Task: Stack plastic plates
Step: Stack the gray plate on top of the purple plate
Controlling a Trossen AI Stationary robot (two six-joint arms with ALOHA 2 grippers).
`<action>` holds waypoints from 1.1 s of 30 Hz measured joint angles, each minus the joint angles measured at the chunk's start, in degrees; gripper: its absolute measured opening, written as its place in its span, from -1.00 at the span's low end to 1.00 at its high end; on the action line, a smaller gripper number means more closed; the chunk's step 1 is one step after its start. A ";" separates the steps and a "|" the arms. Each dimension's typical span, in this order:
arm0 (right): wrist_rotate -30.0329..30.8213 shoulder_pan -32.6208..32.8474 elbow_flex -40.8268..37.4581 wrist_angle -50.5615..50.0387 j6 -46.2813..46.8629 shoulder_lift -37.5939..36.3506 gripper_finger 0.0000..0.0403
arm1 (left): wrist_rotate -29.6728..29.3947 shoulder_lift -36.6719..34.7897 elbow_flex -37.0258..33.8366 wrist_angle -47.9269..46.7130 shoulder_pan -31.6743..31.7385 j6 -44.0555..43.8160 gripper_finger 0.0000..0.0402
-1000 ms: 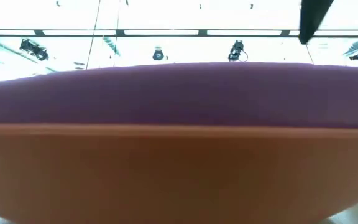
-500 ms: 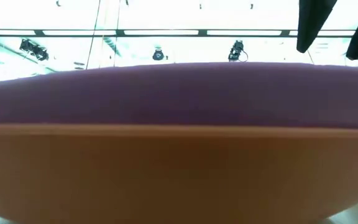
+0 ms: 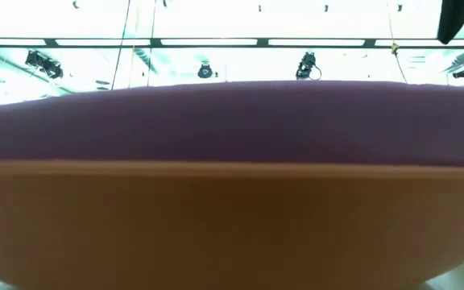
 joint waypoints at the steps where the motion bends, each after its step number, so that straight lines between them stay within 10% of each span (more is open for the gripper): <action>1: 0.05 0.37 0.00 -0.02 1.02 -0.02 0.08 | -1.27 0.00 0.00 -0.21 0.27 -0.02 -0.29; 15: 2.44 6.11 0.00 1.16 8.39 -0.02 0.07 | -2.09 1.39 -0.14 -0.57 0.05 -9.88 0.05; 33: 4.82 8.79 -0.02 3.24 13.34 -0.04 0.03 | 3.52 3.58 -0.20 -1.31 2.51 -8.80 -0.09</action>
